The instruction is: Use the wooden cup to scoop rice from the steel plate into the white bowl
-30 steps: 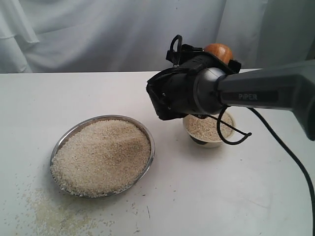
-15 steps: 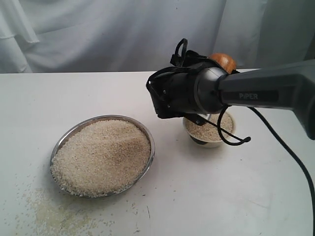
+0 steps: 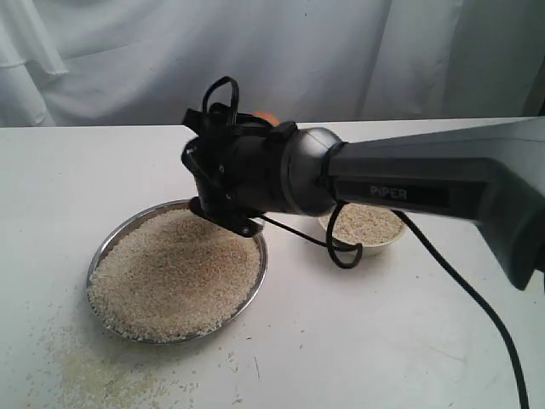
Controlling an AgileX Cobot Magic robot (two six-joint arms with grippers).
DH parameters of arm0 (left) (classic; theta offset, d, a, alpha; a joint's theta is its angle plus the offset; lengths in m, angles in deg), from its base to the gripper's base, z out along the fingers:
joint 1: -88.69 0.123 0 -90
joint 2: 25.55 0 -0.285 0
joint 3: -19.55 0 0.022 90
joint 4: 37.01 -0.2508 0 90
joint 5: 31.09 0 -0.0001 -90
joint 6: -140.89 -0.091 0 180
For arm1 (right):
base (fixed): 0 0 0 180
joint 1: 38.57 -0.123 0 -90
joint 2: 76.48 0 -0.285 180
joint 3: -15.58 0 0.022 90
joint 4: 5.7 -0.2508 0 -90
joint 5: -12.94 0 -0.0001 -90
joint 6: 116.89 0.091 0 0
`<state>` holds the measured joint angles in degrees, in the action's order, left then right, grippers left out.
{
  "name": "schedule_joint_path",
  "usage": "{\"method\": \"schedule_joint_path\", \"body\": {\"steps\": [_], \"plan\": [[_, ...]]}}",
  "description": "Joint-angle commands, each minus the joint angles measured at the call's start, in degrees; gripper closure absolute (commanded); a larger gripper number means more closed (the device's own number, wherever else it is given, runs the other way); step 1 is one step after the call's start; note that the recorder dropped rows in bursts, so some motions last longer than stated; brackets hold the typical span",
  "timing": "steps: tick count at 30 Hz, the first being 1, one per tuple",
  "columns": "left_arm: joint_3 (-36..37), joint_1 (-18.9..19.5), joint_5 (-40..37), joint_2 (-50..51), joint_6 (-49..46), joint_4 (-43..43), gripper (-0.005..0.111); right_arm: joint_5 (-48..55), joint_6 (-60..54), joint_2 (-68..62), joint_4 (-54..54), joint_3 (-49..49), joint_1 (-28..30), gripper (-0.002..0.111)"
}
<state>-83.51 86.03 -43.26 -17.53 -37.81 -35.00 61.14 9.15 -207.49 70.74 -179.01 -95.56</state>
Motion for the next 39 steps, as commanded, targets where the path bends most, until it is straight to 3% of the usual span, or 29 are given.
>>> {"method": "schedule_joint_path", "body": {"steps": [1, 7, 13, 20, 31, 39], "plan": [[0.3, -0.2, 0.3, -0.2, -0.1, 0.0, 0.107, -8.0, -6.2, 0.4, -15.0, -6.3, 0.0, 0.108], [0.3, -0.2, 0.3, -0.2, -0.1, 0.0, 0.107, -13.9, -19.6, -0.3, -28.6, -9.5, 0.0, 0.108], [0.3, -0.2, 0.3, -0.2, -0.1, 0.0, 0.107, -11.5, -22.8, -4.7, -21.2, -9.6, 0.0, 0.108], [0.3, -0.2, 0.3, -0.2, -0.1, 0.0, 0.107, -15.6, -22.6, -8.9, -10.9, -10.2, -0.7, 0.108], [0.3, -0.2, 0.3, -0.2, -0.1, 0.0, 0.107, -20.4, -21.1, -14.0, -12.8, -19.8, -1.4, 0.108], [0.3, -0.2, 0.3, -0.2, -0.1, 0.0, 0.107, -25.4, -21.1, -16.4, -15.7, -21.5, -2.9, 0.108]]}}
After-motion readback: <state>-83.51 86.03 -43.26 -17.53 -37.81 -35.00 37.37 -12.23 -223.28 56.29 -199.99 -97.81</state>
